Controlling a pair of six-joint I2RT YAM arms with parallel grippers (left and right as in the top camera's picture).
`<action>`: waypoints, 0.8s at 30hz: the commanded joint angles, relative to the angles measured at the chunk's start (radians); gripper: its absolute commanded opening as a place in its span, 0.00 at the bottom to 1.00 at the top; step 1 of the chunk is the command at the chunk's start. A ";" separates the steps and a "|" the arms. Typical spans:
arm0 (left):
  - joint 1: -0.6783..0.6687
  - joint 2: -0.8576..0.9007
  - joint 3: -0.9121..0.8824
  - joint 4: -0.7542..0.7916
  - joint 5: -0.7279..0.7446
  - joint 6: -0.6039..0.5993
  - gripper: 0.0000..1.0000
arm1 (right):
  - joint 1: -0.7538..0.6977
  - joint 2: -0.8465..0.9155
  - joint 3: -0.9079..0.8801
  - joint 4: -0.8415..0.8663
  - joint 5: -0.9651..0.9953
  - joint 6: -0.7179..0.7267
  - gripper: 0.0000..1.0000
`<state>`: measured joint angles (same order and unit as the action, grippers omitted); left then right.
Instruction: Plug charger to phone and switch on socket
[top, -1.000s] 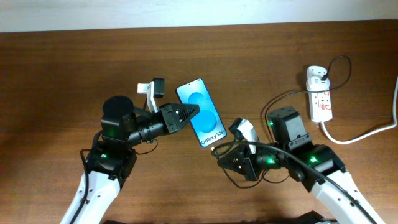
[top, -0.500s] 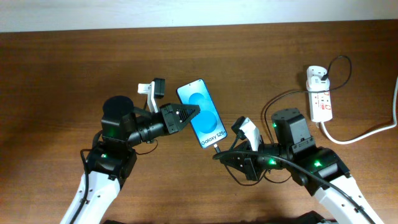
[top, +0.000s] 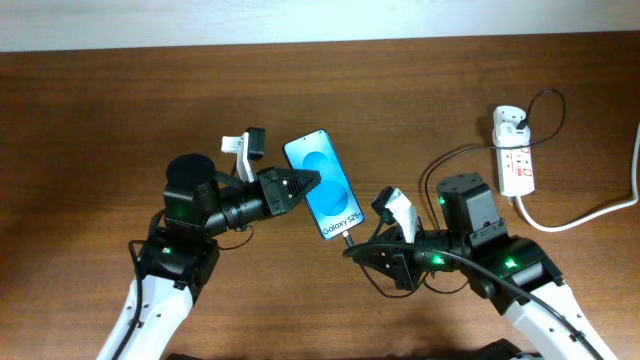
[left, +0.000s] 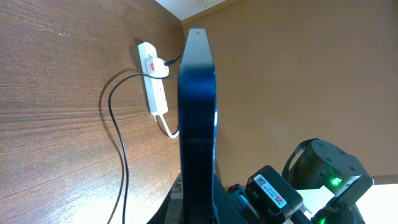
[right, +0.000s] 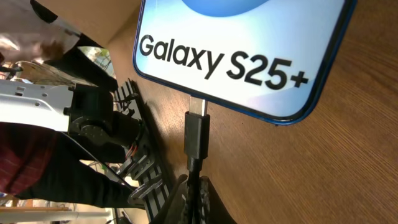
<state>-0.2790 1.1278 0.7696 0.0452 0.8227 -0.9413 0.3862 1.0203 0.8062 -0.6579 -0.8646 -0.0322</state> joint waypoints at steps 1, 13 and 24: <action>-0.003 -0.004 0.018 0.005 0.031 0.015 0.00 | 0.005 0.000 0.013 0.035 -0.013 0.024 0.04; -0.003 -0.004 0.018 0.002 0.054 0.016 0.00 | 0.005 -0.013 0.013 0.050 0.020 0.049 0.04; -0.003 -0.004 0.018 0.002 0.055 0.015 0.00 | 0.005 -0.070 0.013 -0.015 0.053 0.075 0.04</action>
<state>-0.2794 1.1286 0.7704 0.0391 0.8642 -0.9409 0.3874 0.9562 0.8070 -0.6350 -0.8227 0.0307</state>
